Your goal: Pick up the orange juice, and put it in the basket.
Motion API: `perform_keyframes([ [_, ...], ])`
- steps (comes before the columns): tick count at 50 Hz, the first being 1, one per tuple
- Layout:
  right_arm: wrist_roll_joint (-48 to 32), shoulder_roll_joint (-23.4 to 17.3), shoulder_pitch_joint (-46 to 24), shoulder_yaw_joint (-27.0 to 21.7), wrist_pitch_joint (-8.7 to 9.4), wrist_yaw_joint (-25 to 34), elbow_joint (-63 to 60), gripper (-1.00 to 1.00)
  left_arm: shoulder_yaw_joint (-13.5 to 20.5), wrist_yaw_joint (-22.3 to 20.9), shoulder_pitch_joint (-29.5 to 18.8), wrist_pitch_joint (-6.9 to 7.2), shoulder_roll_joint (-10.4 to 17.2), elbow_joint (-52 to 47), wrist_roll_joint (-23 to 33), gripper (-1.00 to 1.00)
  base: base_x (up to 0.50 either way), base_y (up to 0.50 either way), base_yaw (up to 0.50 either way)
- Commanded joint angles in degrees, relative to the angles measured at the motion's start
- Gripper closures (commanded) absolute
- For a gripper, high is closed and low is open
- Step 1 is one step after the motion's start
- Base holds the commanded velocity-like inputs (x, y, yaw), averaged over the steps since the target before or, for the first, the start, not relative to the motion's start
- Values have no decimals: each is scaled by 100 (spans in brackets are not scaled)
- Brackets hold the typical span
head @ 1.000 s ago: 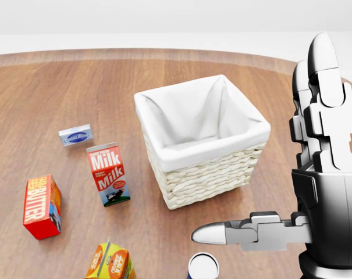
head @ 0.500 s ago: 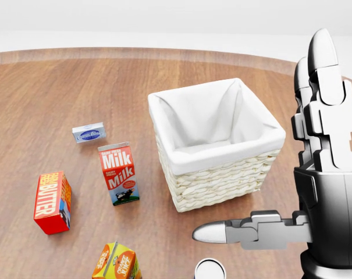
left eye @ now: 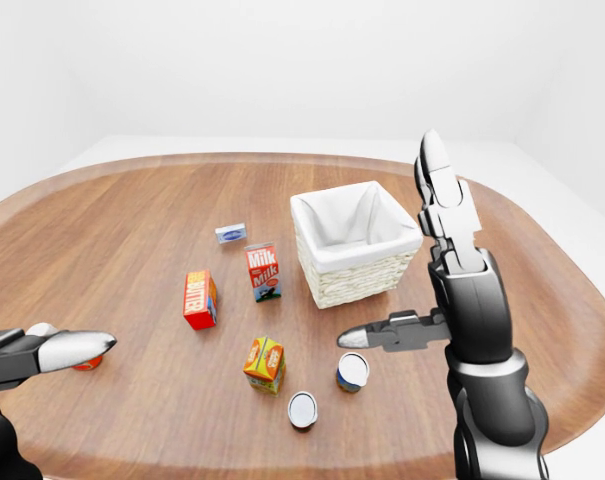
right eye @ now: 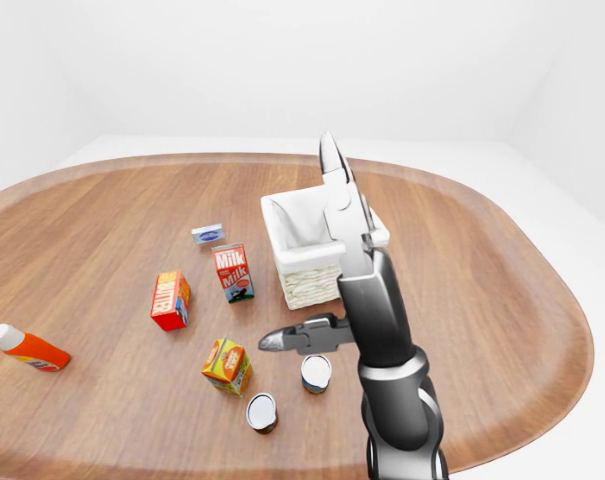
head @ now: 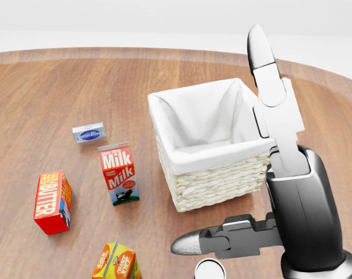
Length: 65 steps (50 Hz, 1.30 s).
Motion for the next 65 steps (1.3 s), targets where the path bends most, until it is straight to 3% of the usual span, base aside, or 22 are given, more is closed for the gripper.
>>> perform_keyframes([
  [1, -432, 72, -105, 396, 0, 311, -115, -100, 6, 9, -8, 0, 7, 2, -7, -100, 0, 0, 0],
  [12, -812, 176, -31, 1086, 0, 630, -380, -100, -26, -15, 12, 0, -26, 24, 43, -100, 0, 0, 0],
  [30, -1053, 37, 391, 2079, 0, 507, -108, -100, -26, -19, 11, 0, -26, 24, 45, -100, 0, 0, 0],
  [45, -941, -200, 669, 2475, 0, 188, 274, -100, -26, -19, 12, 0, -26, 24, 45, -100, 0, 0, 0],
  [65, -533, -445, 948, 2597, 0, -303, 1129, -100, -25, -19, 11, 0, -27, 24, 44, -100, 0, 0, 0],
])
